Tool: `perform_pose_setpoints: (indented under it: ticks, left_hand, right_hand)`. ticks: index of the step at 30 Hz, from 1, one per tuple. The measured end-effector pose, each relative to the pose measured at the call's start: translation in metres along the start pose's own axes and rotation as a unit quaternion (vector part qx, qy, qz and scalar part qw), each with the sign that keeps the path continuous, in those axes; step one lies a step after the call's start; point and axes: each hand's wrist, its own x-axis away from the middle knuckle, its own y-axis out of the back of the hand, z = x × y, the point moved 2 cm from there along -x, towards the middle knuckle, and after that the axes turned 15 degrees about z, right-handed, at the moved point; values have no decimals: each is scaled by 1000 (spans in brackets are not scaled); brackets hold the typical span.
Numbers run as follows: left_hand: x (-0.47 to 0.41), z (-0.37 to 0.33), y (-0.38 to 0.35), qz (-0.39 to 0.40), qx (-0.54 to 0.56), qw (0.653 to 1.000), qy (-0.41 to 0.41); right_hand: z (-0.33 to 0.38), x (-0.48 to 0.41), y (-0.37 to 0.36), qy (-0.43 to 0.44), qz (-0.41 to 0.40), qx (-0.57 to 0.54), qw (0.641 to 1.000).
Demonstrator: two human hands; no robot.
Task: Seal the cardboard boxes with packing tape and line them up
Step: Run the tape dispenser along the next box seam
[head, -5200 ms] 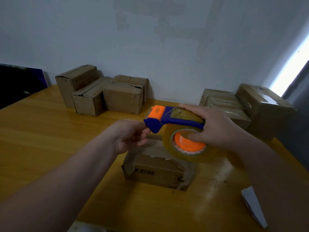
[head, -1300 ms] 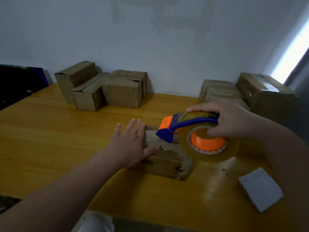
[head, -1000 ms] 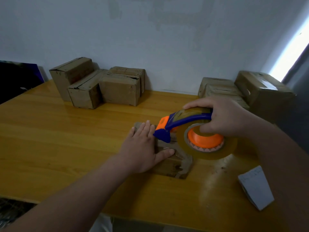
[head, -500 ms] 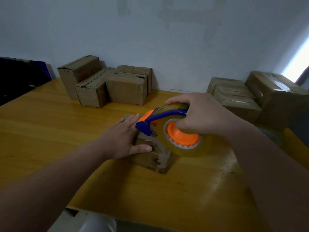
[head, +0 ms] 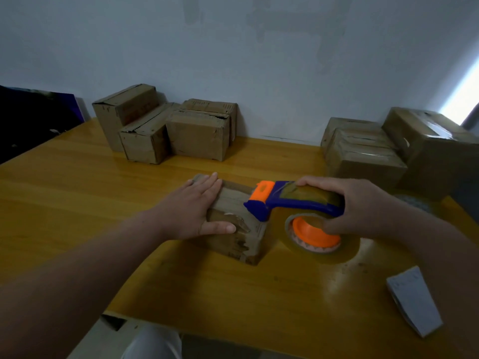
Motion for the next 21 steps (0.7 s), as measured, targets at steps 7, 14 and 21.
perform_pose_setpoints:
  ticks: [7,14,21]
  left_hand:
    - [-2,-47,-4,-30,-3,999,-21]
    - [-7,-63,-8,-75,8,997,-11]
    - [-11,-32,-5,-84,-20,995,-45]
  right_hand:
    - [-5,3,-23,31,-32,-28,999]
    - [-2,3,-31,39,-58,-42,997]
    - [14,-10,-37,42,-82,-73,993]
